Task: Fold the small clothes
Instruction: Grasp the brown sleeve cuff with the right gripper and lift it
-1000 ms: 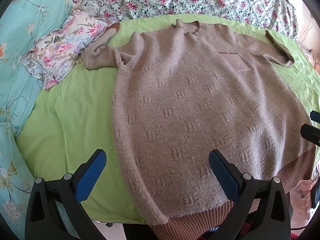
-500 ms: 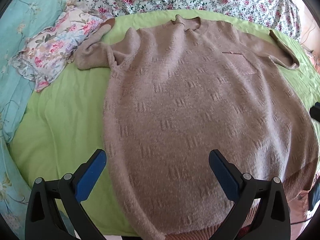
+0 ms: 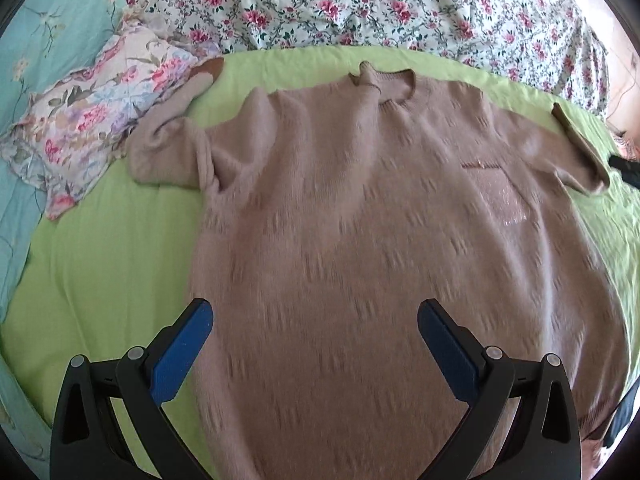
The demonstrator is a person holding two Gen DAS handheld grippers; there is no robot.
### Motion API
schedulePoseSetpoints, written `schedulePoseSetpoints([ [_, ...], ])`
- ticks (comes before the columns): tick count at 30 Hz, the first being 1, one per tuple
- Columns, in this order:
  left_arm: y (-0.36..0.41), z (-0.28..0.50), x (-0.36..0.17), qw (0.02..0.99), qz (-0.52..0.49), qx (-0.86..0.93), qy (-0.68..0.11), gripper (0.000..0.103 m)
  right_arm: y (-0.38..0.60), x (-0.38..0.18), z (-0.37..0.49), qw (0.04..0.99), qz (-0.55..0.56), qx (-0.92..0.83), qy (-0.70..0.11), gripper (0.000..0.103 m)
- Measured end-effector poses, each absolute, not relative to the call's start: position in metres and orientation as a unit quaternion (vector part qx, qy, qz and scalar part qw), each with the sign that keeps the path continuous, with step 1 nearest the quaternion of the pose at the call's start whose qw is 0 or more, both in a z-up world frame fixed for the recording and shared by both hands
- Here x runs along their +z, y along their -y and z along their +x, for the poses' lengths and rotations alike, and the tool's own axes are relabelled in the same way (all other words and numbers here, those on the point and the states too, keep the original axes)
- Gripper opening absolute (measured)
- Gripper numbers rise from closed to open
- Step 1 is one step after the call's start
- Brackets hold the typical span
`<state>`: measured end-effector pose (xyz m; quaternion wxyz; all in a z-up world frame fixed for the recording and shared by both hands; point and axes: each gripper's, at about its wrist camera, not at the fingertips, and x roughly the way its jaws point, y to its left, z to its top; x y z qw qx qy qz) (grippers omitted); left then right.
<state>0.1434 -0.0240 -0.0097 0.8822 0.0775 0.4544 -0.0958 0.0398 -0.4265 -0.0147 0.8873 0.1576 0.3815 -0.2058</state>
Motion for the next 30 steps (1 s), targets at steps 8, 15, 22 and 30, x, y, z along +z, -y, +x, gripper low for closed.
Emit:
schedulePoseSetpoints([
  [8,0.046,0.16,-0.033,0.865,0.098,-0.098,-0.482,0.102,0.541,-0.023,0.121,0.868,0.156,-0.29,-0.372,0.075],
  [15,0.054,0.167,-0.055,0.851,0.102,-0.101,-0.505,0.102,0.585,-0.045,0.136,0.846,0.195,-0.303,-0.393,0.011],
  [22,0.056,0.168,-0.057,0.85,0.081,-0.114,-0.507,0.102,0.495,-0.015,0.128,0.892,0.196,-0.185,-0.362,0.01],
  [30,0.037,0.157,-0.054,0.848,0.035,-0.133,-0.512,0.102,0.347,-0.012,0.167,0.911,0.198,-0.021,-0.362,0.01],
])
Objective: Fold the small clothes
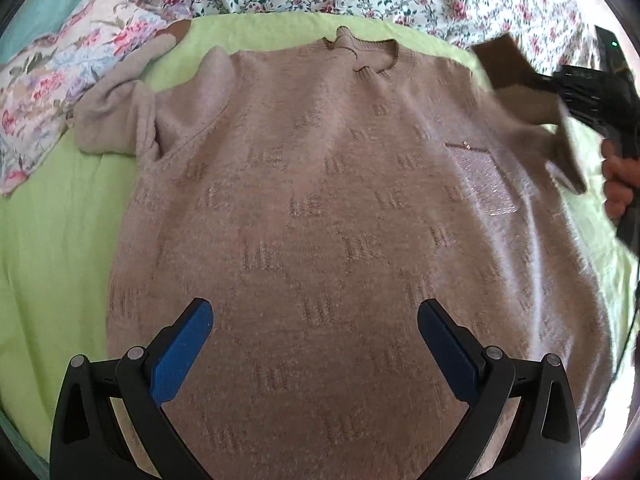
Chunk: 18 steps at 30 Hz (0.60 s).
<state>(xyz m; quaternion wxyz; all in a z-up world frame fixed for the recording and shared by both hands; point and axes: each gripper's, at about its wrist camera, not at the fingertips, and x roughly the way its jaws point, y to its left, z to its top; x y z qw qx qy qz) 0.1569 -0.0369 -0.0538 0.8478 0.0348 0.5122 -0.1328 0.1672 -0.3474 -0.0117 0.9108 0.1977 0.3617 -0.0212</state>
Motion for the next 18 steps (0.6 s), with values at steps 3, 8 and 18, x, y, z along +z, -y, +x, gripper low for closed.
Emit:
schedulePoseSetpoints([
  [3,0.023,0.155,-0.049,0.851,0.011,-0.137,-0.507,0.102,0.294,-0.015,0.181,0.912,0.187,0.028,-0.364,0.01],
  [8,0.004,0.157,-0.047,0.854,-0.013,-0.135,-0.502,0.102,0.229,-0.028,0.197,0.903,0.185,0.091,-0.376,0.01],
  [18,-0.011,0.188,-0.052,0.838,-0.086,-0.191,-0.504,0.102,0.19,-0.078,0.202,0.862,0.206,0.158,-0.435,0.041],
])
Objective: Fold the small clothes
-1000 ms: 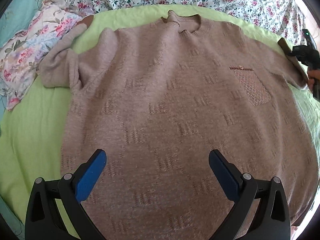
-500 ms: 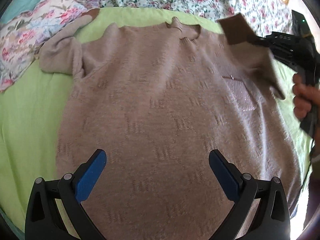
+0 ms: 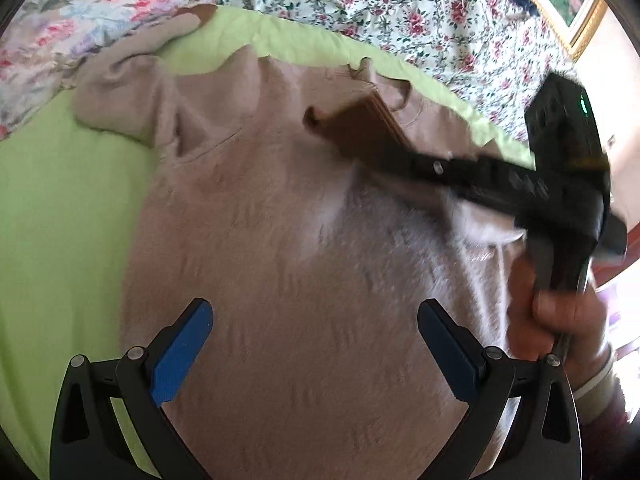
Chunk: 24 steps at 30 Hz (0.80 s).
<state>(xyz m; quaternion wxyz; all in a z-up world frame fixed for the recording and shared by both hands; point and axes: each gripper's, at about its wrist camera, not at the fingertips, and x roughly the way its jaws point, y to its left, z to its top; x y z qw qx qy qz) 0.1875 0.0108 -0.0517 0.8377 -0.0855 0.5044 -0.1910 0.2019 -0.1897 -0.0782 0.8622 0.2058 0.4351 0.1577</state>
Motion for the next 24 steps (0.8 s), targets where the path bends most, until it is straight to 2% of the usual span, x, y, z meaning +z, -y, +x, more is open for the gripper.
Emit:
schedulePoseSetpoints([
  [1,-0.01,0.194,-0.052,0.835,-0.095,-0.2,-0.505,0.102,0.196,-0.077,0.196,0.863,0.215,0.159,-0.429,0.045],
  [7,0.01,0.246,-0.061,0.802,-0.16,-0.261,-0.513,0.102,0.245,-0.056,0.153,0.884,0.251,0.112,-0.379,0.046],
  [10,0.021,0.268,-0.072,0.799,-0.159,-0.255,-0.521,0.1,0.277,-0.05,0.123,0.892,0.265,0.066,-0.36,0.046],
  [11,0.023,0.27,-0.074,0.802,-0.155,-0.253,-0.519,0.095,0.286,-0.049,0.116,0.893,0.269,0.053,-0.356,0.046],
  [13,0.03,0.273,-0.075,0.813,-0.135,-0.252,-0.507,0.066,0.305,-0.047,0.098,0.896,0.277,0.021,-0.345,0.046],
  [14,0.033,0.272,-0.074,0.817,-0.12,-0.256,-0.503,0.026,0.312,-0.046,0.091,0.898,0.279,0.009,-0.341,0.046],
  [15,0.035,0.271,-0.073,0.817,-0.11,-0.26,-0.503,0.006,0.322,-0.044,0.084,0.9,0.279,-0.008,-0.335,0.046],
  [20,0.003,0.257,-0.022,0.878,-0.079,-0.214,-0.421,0.006,0.358,-0.039,0.069,0.899,0.264,-0.085,-0.339,0.046],
  [24,-0.023,0.273,-0.032,0.867,-0.092,-0.205,-0.444,0.006,0.386,-0.046,0.085,0.892,0.26,-0.126,-0.349,0.049],
])
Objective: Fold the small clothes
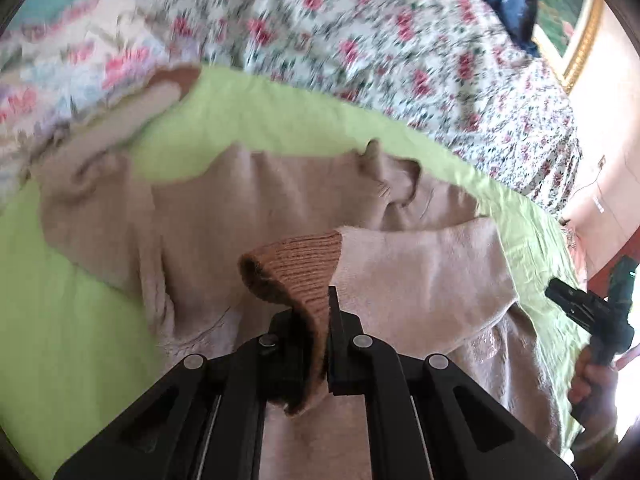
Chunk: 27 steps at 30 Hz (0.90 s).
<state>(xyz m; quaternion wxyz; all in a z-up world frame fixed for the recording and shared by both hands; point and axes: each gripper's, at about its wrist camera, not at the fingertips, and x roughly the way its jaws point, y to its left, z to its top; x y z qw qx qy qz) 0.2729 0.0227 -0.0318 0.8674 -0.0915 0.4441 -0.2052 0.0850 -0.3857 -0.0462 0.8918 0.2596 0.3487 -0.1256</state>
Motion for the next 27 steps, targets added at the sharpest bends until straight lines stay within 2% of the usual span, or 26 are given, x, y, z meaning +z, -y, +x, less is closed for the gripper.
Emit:
schedulePoseSetpoints([
  [4,-0.026,0.278,-0.039,0.866,-0.095,-0.201,-0.447,0.006,0.403,-0.064,0.124,0.879,0.263,-0.134,-0.374,0.064],
  [8,-0.026,0.28,-0.046,0.863,-0.099,-0.199,-0.454,0.006,0.414,-0.095,0.162,0.856,0.278,-0.121,-0.418,0.064],
  [9,-0.023,0.278,-0.044,0.863,-0.097,-0.2,-0.454,0.006,0.414,-0.103,0.169,0.85,0.279,-0.115,-0.431,0.049],
  [10,-0.024,0.275,-0.042,0.863,-0.095,-0.201,-0.454,0.006,0.412,-0.108,0.175,0.847,0.27,-0.104,-0.446,0.007],
  [16,0.002,0.275,-0.04,0.857,-0.083,-0.233,-0.451,0.006,0.423,-0.075,0.158,0.873,0.22,-0.137,-0.412,0.008],
  [20,0.018,0.281,-0.06,0.853,-0.057,-0.225,-0.468,0.006,0.425,-0.093,0.163,0.856,0.198,-0.164,-0.448,0.009],
  [23,0.015,0.286,-0.067,0.847,-0.067,-0.225,-0.477,0.006,0.416,-0.081,0.152,0.853,0.145,-0.243,-0.438,0.02],
  [26,0.015,0.287,-0.069,0.847,-0.068,-0.227,-0.476,0.007,0.383,-0.052,0.136,0.888,0.147,-0.208,-0.383,0.023],
  [27,0.016,0.288,-0.07,0.846,-0.066,-0.225,-0.478,0.008,0.372,-0.051,0.138,0.892,0.148,-0.177,-0.388,0.033],
])
